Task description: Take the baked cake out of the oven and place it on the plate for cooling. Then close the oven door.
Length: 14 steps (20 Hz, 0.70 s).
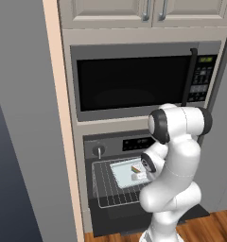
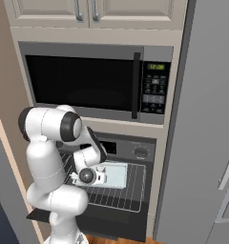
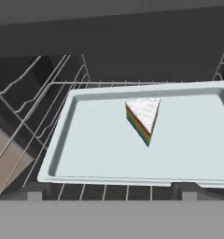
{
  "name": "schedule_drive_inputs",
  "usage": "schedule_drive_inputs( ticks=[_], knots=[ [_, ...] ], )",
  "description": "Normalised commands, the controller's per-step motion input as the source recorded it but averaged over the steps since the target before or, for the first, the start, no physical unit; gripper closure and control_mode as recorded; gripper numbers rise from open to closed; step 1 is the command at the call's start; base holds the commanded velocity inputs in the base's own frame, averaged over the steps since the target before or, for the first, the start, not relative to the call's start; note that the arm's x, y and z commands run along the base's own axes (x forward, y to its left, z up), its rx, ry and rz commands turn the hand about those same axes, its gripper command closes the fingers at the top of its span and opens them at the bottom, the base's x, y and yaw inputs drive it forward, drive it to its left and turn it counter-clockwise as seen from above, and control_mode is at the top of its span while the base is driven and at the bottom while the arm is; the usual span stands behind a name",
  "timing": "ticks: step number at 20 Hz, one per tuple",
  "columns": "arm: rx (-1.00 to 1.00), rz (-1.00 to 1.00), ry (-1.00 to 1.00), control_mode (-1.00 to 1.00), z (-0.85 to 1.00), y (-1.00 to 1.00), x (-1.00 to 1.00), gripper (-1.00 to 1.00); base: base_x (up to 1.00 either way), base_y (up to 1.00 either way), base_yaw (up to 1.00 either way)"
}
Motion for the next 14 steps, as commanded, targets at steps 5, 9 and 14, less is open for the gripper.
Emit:
schedule_drive_inputs(
  ticks=[5,9,14],
  knots=[
    [0.00,0.00,-0.07,-1.00,0.00,-0.16,0.00,-1.00,0.00,0.00,0.00],
    [0.00,0.00,-0.08,-1.00,0.00,-0.16,0.00,-1.00,0.00,0.00,0.00],
    [0.00,0.00,-0.13,-1.00,0.00,-0.01,0.06,-1.00,0.00,0.00,0.00]
  ],
)
